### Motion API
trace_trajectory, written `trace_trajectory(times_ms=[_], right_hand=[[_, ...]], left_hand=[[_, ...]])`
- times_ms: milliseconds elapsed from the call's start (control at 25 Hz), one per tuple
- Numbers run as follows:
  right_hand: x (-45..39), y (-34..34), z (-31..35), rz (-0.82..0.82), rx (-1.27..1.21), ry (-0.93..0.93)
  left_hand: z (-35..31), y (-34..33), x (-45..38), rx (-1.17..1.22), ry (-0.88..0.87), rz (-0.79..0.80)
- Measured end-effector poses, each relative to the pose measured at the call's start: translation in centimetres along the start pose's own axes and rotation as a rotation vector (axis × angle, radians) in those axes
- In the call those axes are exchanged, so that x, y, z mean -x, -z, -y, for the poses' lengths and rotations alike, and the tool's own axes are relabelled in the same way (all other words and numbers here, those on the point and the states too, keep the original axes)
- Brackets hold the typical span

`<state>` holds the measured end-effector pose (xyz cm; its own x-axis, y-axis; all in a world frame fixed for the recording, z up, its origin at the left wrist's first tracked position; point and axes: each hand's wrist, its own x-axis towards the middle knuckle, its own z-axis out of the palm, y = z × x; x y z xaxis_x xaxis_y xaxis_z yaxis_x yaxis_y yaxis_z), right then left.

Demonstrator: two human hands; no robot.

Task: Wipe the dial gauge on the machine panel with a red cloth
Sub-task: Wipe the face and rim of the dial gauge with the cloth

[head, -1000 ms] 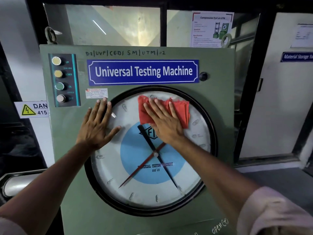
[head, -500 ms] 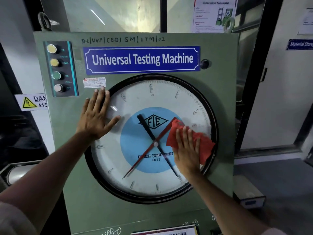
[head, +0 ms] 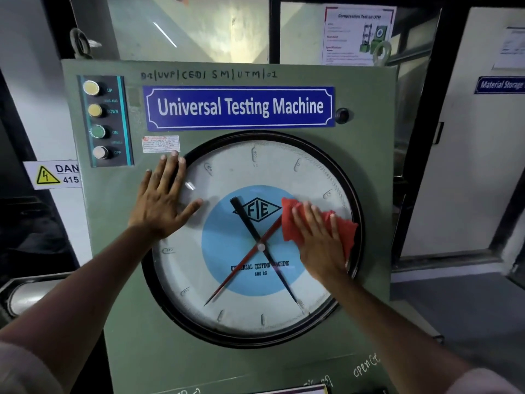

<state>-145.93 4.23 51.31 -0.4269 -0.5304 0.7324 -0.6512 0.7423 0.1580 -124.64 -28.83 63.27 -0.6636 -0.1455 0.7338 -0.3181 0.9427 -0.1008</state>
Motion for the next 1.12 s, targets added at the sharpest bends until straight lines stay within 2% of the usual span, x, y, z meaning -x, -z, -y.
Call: trace_trajectory(times_ms=[120, 240, 360, 480, 600, 680, 800, 880, 960, 1120], right_hand=[[-6.0, 2.9, 1.0, -0.072, -0.125, -0.201], [-11.6, 5.2, 4.9, -0.111, -0.22, -0.296], [-13.7, 5.8, 9.6, -0.159, -0.215, -0.172], [-10.9, 4.3, 13.1, -0.18, -0.206, 0.077], [-7.4, 2.4, 12.7, -0.131, -0.124, 0.338], [-7.4, 2.3, 10.9, -0.118, -0.102, 0.337], [-8.6, 3.1, 10.6, -0.139, -0.143, 0.075], [-8.8, 3.1, 12.7, -0.143, -0.19, -0.007], [-8.1, 2.7, 15.2, -0.139, -0.211, 0.059], [-4.5, 1.3, 18.0, -0.108, -0.202, 0.383]], left_hand=[[-0.3, 0.7, 0.0, 0.029, 0.005, 0.035], [-0.4, 1.7, -0.1, 0.114, 0.006, 0.057], [-0.4, 2.4, -0.1, 0.234, 0.022, 0.067], [-0.3, 3.0, -0.8, 0.357, 0.078, 0.075], [-0.1, 3.7, -2.2, 0.368, 0.113, 0.12], [-0.2, 4.0, -3.0, 0.343, 0.114, 0.153], [-0.4, 4.3, -3.6, 0.34, 0.124, 0.179], [-0.5, 4.4, -3.7, 0.353, 0.128, 0.19], [-0.4, 4.5, -3.8, 0.354, 0.123, 0.196], [-0.3, 4.4, -3.8, 0.347, 0.108, 0.198]])
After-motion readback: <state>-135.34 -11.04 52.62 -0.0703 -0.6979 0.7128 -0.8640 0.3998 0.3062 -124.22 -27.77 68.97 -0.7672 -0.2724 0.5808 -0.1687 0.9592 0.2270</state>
